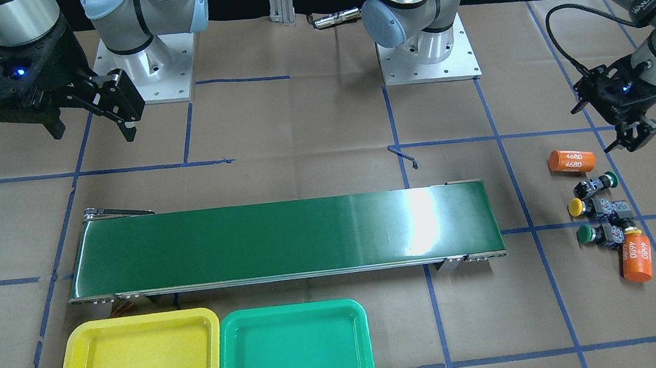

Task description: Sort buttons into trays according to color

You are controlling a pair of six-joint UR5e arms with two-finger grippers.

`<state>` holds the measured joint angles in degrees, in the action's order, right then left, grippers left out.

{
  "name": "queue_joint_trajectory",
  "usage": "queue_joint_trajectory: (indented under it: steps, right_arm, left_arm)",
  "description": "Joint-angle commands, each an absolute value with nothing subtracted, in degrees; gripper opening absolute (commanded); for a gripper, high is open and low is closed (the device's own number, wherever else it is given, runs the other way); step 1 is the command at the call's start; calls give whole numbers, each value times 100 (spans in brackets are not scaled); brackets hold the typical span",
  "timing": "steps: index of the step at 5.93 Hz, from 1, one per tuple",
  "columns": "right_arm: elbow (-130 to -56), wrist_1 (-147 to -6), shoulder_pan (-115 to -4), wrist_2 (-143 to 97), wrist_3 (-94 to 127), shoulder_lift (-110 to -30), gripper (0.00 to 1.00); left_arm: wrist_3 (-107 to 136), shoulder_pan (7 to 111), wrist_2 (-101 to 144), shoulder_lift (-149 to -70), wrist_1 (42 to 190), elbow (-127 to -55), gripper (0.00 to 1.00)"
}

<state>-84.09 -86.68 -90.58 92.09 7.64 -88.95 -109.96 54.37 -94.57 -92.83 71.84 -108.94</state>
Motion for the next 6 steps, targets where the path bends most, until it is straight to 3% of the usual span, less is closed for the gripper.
queue_joint_trajectory:
  steps: [1, 6]
  right_arm:
    - [-8411, -8666, -9062, 9202, 773, -8895, 100]
    - [-8394, -8370, -9070, 9185, 590, -8903, 100]
  left_arm:
    - [-12543, 5282, -9483, -9700, 6752, -11004, 98]
    - [-13922, 4925, -9572, -10386, 4871, -11978, 98]
